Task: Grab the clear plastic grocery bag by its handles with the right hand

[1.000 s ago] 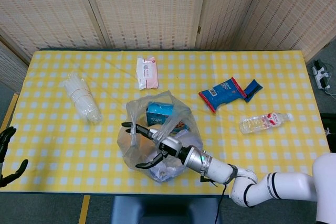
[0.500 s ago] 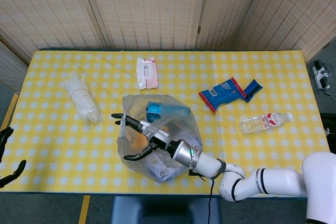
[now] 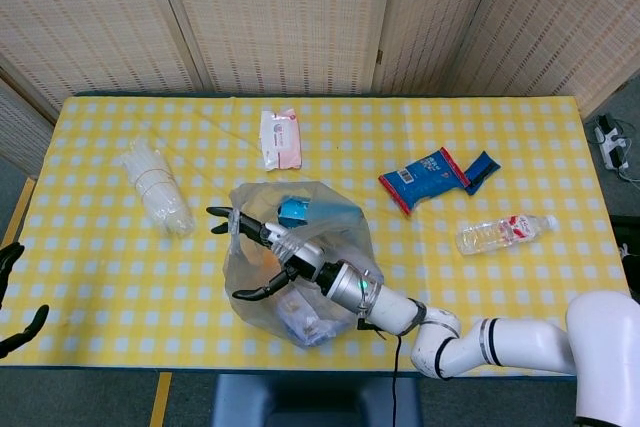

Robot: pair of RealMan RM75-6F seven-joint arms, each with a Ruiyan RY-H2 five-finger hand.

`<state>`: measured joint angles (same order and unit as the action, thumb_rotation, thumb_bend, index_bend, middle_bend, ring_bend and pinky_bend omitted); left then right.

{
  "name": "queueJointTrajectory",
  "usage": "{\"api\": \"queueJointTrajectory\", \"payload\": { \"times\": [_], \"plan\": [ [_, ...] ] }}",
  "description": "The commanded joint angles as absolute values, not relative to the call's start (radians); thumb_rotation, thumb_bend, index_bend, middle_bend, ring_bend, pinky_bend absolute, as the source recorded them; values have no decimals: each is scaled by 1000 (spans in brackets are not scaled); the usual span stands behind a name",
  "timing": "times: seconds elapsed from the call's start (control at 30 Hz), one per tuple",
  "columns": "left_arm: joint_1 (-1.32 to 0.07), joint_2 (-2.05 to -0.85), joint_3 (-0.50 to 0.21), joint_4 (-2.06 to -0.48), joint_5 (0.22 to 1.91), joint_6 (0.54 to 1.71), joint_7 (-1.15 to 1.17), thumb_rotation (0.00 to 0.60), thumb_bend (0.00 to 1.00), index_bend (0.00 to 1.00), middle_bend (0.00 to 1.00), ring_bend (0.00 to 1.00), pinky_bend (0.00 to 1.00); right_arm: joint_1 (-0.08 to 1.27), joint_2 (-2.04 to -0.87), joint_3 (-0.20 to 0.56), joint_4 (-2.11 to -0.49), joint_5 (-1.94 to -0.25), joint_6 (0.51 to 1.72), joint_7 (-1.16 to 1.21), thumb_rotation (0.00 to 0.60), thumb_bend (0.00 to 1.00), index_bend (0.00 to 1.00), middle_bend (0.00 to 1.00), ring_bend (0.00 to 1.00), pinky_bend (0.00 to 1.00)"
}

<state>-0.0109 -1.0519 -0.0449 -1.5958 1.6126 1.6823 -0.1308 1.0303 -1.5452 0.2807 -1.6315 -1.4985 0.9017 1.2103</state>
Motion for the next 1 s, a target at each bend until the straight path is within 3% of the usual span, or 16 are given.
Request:
{"api": "queueJointTrajectory", "payload": {
  "times": [0.03, 0.8, 0.93, 1.0],
  "plan": [
    [-10, -1051, -45, -1597, 1613, 1684, -131, 600, 356, 46, 135, 174, 138, 1045, -1566, 286, -1606, -1504, 895, 1251, 600, 242, 0, 34, 131, 0],
    [-1, -1045, -47, -1590, 1613, 1697, -158, 600, 357, 48, 136, 174, 138, 1156, -1664, 339, -1516, -1467, 784, 1610, 600, 242, 0, 69, 137, 2],
    [-1, -1043, -47, -1590, 1612, 1697, -162, 600, 356, 49, 136, 174, 138, 1150, -1681, 371, -1517, -1401, 779, 1618, 600, 243, 67, 168, 209, 144],
    [0, -1042, -47, -1590, 1612, 1698, -164, 600, 357, 50, 136, 174, 138, 1144, -1690, 388, -1518, -1362, 781, 1600, 600, 243, 166, 255, 284, 329]
  ]
}}
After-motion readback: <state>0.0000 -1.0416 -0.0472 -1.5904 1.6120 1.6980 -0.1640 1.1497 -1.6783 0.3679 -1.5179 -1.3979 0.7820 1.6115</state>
